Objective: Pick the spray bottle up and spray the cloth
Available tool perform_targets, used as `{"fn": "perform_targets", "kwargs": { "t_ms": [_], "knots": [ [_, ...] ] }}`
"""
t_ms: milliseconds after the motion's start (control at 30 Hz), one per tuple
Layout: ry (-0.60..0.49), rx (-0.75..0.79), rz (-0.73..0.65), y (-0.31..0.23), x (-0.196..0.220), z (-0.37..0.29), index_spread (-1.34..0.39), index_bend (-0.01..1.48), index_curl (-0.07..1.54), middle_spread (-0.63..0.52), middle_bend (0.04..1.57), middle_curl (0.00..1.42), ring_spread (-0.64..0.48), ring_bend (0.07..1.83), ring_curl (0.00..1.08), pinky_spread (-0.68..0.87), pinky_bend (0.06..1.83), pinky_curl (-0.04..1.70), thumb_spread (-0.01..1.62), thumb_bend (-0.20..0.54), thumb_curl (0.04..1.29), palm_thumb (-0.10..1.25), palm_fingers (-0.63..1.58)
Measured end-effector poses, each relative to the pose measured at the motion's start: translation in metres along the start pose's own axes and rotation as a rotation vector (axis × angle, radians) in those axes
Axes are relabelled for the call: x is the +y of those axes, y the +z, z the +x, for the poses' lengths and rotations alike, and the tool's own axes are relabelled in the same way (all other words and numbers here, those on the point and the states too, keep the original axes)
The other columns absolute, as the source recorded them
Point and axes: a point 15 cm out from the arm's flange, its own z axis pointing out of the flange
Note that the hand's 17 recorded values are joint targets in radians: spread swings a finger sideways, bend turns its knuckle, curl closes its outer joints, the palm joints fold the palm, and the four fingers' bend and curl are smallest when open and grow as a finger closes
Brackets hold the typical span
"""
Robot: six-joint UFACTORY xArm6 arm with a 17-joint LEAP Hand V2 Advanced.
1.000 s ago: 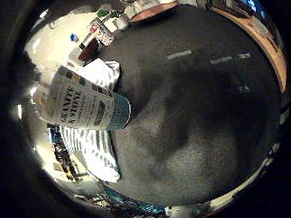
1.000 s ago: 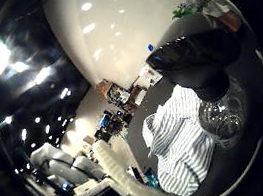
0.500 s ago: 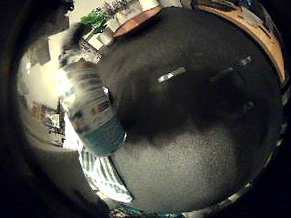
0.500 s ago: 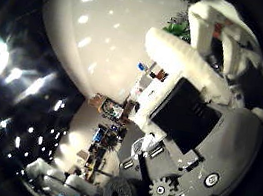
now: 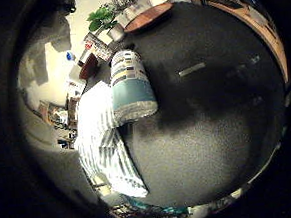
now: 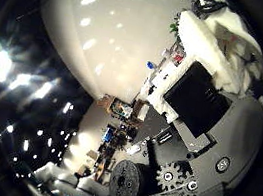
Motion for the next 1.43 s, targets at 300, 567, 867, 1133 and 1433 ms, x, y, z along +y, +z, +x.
{"fn": "perform_targets", "kwargs": {
  "t_ms": [300,567,867,1133,1433],
  "knots": [
    [-0.102,0.067,0.093,-0.054,-0.026,-0.020,-0.38,0.84,0.59,-0.21,1.21,0.61,-0.24,1.34,0.52,-0.52,1.14,0.45,0.73,-0.044,0.74,0.79,1.15],
    [-0.165,0.402,-0.005,-0.121,-0.034,-0.012,-0.58,0.35,0.51,-0.35,0.83,0.49,-0.34,1.12,0.42,-0.52,1.11,0.40,0.76,-0.038,0.65,0.69,0.89],
    [-0.232,0.524,0.072,-0.173,-0.045,-0.032,-0.60,0.41,0.53,-0.34,0.60,0.42,-0.23,0.94,0.31,-0.11,1.12,0.36,0.93,-0.029,0.56,0.66,0.64],
    [-0.269,0.592,0.110,-0.196,-0.053,-0.043,-0.59,0.42,0.53,-0.33,0.57,0.41,-0.22,0.95,0.27,0.02,1.14,0.30,0.94,-0.028,0.53,0.67,0.64],
    [-0.313,0.629,0.120,-0.207,-0.055,-0.051,-0.59,0.43,0.52,-0.35,0.57,0.41,-0.23,0.98,0.25,0.05,1.13,0.20,0.94,-0.028,0.52,0.67,0.64]
  ]
}}
